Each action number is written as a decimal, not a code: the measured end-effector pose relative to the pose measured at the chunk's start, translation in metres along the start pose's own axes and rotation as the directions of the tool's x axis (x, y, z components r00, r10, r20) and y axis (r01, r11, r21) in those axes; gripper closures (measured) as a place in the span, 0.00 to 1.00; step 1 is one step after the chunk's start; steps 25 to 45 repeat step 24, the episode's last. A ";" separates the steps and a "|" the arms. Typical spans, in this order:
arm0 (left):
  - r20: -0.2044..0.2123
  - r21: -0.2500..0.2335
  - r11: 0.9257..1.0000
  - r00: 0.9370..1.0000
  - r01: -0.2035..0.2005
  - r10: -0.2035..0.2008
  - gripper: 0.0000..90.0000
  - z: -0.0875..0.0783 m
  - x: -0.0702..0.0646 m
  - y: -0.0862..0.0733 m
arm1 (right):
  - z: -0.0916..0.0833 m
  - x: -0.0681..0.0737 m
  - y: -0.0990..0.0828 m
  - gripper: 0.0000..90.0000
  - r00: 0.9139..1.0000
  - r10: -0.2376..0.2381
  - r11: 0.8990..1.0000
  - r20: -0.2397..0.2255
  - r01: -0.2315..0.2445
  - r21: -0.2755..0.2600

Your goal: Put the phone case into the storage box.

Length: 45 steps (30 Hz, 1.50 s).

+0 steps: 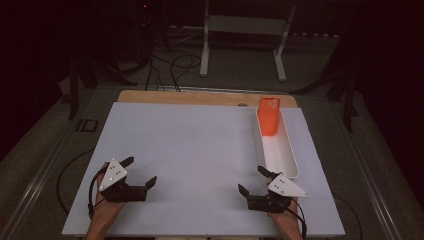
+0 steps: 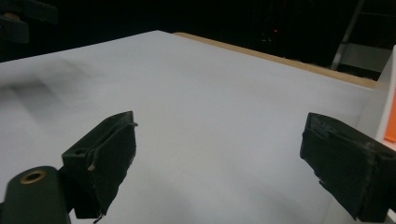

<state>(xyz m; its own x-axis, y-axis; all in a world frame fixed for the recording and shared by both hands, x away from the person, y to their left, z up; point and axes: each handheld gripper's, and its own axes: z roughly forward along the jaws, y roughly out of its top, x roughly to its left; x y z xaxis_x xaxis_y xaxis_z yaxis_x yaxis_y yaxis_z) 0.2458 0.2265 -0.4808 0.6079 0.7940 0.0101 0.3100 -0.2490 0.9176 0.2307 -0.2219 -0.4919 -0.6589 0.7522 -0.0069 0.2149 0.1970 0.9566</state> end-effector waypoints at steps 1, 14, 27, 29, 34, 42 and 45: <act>-0.001 -0.001 1.000 1.000 0.000 0.000 0.00 0.000 0.000 -0.001 | 0.000 0.000 0.000 0.12 1.000 0.001 1.000 -0.004 -0.001 -0.004; 0.015 0.000 0.999 0.999 -0.032 0.032 0.00 -0.002 -0.009 -0.007 | 0.002 -0.003 0.000 0.12 0.999 0.024 1.000 -0.022 -0.024 -0.002; 0.009 0.002 1.000 0.999 -0.031 0.031 0.00 -0.002 -0.009 -0.008 | 0.004 -0.003 0.000 0.12 0.999 0.031 1.000 -0.024 -0.031 -0.002; 0.009 0.002 1.000 0.999 -0.031 0.031 0.00 -0.002 -0.009 -0.008 | 0.004 -0.003 0.000 0.12 0.999 0.031 1.000 -0.024 -0.031 -0.002; 0.009 0.002 1.000 0.999 -0.031 0.031 0.00 -0.002 -0.009 -0.008 | 0.004 -0.003 0.000 0.12 0.999 0.031 1.000 -0.024 -0.031 -0.002; 0.009 0.002 1.000 0.999 -0.031 0.031 0.00 -0.002 -0.009 -0.008 | 0.004 -0.003 0.000 0.12 0.999 0.031 1.000 -0.024 -0.031 -0.002; 0.009 0.002 1.000 0.999 -0.031 0.031 0.00 -0.002 -0.009 -0.008 | 0.004 -0.003 0.000 0.12 0.999 0.031 1.000 -0.024 -0.031 -0.002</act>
